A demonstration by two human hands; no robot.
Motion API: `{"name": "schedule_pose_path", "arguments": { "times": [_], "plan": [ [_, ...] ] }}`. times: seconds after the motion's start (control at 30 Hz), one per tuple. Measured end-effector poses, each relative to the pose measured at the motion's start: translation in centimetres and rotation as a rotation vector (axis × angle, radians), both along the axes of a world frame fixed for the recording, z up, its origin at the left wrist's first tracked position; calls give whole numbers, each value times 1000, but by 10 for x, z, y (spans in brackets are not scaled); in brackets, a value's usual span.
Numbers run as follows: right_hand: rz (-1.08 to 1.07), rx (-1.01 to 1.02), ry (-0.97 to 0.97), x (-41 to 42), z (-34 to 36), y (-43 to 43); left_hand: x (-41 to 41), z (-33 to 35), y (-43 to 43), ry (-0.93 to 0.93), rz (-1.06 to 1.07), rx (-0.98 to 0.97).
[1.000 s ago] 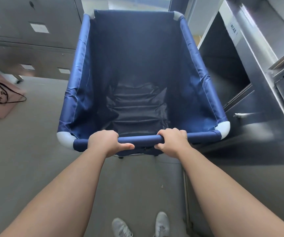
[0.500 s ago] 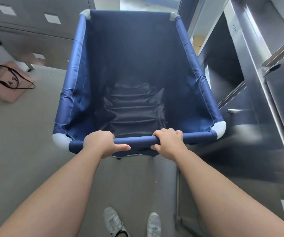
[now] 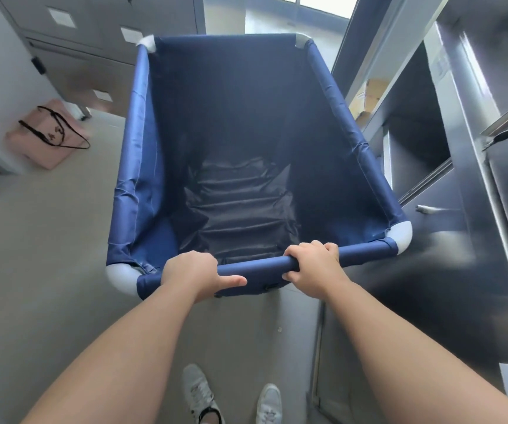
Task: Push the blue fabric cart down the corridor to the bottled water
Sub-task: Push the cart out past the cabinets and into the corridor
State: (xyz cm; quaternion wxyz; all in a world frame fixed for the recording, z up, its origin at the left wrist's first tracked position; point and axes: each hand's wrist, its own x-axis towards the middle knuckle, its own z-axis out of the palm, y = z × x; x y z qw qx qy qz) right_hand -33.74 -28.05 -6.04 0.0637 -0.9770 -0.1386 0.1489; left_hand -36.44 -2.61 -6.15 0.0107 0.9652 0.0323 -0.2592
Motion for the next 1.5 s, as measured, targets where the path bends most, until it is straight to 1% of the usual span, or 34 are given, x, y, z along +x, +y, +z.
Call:
{"name": "schedule_pose_path", "arguments": {
  "times": [0.23, 0.33, 0.43, 0.73, 0.93, 1.13, 1.27, 1.5],
  "plan": [
    [68, 36, 9, -13, -4, 22, -24, 2, 22, -5, 28, 31],
    [117, 51, 26, -19, -4, 40, -39, 2, 39, 5, 72, 29],
    [163, 64, 6, -21, -6, 55, -54, 2, 53, -22, 115, 32],
    [288, -8, 17, 0, -2, 60, -81, 0, 37, -3, 290, -41],
    [390, -46, 15, 29, 1, 61, -80, -8, 24, -46, 343, -75],
    [468, -29, -13, 52, 2, 82, -75, -10, 36, -101, 391, -64],
    [506, -45, -14, 65, 4, 100, -68, -11, 51, -95, 419, -73],
    [514, -112, 22, 101, 9, 123, -34, -14, 65, -79, 434, -101]
  ]
}}
